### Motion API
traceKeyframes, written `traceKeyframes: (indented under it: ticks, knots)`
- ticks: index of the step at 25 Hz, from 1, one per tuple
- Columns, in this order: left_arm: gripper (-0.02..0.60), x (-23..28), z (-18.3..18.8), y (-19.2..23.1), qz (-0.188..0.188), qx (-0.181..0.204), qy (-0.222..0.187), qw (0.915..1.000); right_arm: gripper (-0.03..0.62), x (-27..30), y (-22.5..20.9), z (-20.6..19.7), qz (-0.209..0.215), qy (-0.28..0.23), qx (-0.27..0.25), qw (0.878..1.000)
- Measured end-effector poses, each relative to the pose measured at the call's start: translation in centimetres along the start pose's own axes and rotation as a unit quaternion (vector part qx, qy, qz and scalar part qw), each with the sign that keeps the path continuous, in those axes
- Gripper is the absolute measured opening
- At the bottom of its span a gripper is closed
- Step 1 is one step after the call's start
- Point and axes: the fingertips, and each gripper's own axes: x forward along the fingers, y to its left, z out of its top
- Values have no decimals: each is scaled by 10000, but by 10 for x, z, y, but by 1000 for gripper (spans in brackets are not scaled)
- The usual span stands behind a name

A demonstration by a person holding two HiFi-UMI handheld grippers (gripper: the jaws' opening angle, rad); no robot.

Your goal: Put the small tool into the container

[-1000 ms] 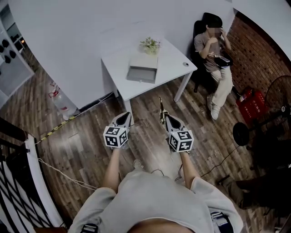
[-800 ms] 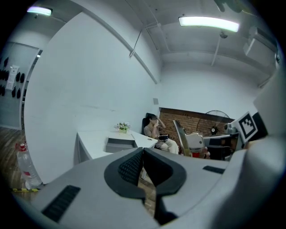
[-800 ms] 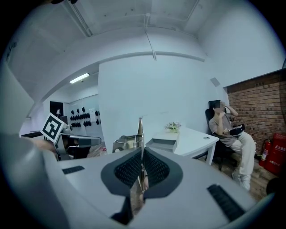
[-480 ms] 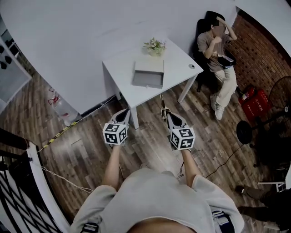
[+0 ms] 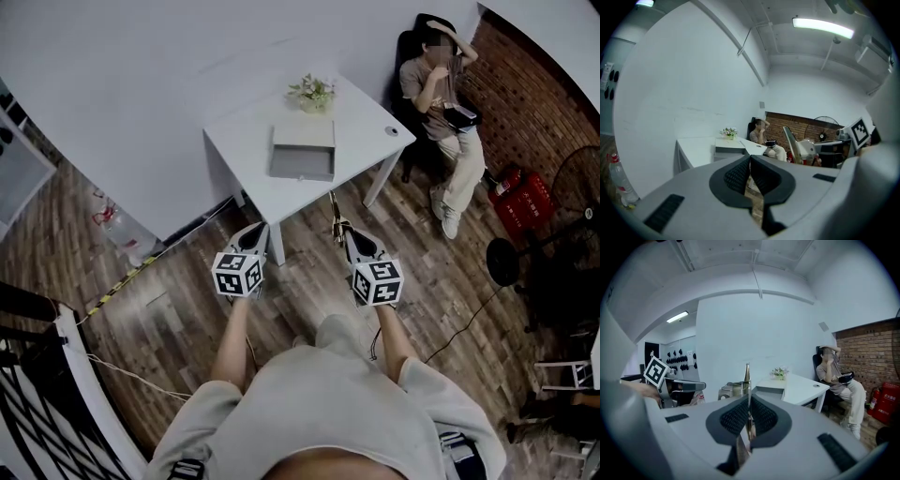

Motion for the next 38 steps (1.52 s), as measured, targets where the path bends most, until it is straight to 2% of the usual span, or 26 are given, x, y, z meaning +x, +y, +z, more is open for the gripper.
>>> traceKeyframes:
  ticks: [19,29,38]
  knots:
    - [11,9,-18,1,124,-18,111,9999,3,5,-12,-18,76,64,68,9999]
    - [11,66,-5,28,175,-13,228,9996,3,60,-47,-10,94,116,206,9997]
    - [11,136,26,78,314,-16,268,9991,3,145,-84,17,190,120,290,9993]
